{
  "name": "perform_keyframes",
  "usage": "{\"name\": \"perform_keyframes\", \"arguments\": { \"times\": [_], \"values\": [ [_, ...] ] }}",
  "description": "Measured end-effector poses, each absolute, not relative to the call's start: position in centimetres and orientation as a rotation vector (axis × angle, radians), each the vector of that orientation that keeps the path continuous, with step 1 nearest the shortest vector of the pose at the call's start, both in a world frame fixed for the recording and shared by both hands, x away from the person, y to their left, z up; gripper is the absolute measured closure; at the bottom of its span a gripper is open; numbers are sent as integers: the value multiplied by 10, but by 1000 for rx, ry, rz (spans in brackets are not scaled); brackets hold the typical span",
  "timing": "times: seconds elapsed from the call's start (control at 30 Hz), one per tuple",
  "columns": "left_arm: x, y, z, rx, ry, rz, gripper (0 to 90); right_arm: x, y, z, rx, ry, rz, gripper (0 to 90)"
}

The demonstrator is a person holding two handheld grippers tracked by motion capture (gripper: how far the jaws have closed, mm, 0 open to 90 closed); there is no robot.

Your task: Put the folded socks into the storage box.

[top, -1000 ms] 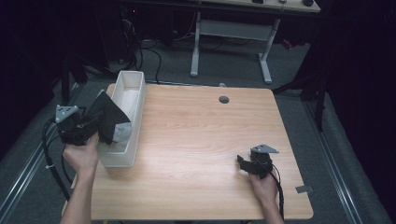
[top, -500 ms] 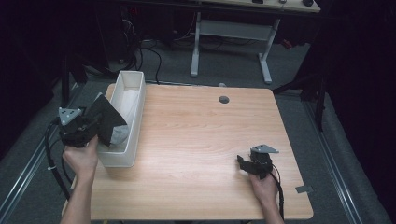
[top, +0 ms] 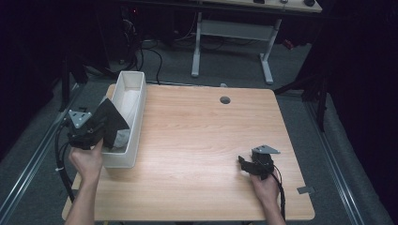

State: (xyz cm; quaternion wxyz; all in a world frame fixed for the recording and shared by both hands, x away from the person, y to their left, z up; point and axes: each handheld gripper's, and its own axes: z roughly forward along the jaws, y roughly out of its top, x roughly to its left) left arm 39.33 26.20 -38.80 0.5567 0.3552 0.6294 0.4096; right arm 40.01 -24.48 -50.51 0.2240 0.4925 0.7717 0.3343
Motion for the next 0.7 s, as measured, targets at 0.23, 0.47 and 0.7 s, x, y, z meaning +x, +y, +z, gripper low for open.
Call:
{"name": "perform_keyframes", "arguments": {
  "times": [0.23,0.47,0.7],
  "values": [
    [394,255,-396,871,1483,980,618,400,-245,-505,1359,2131,923,348],
    [382,249,-408,870,1475,958,616,400,-245,-505,1357,2132,923,347],
    [368,242,-413,847,1466,917,611,400,-245,-505,1355,2133,923,347]
  ]
}}
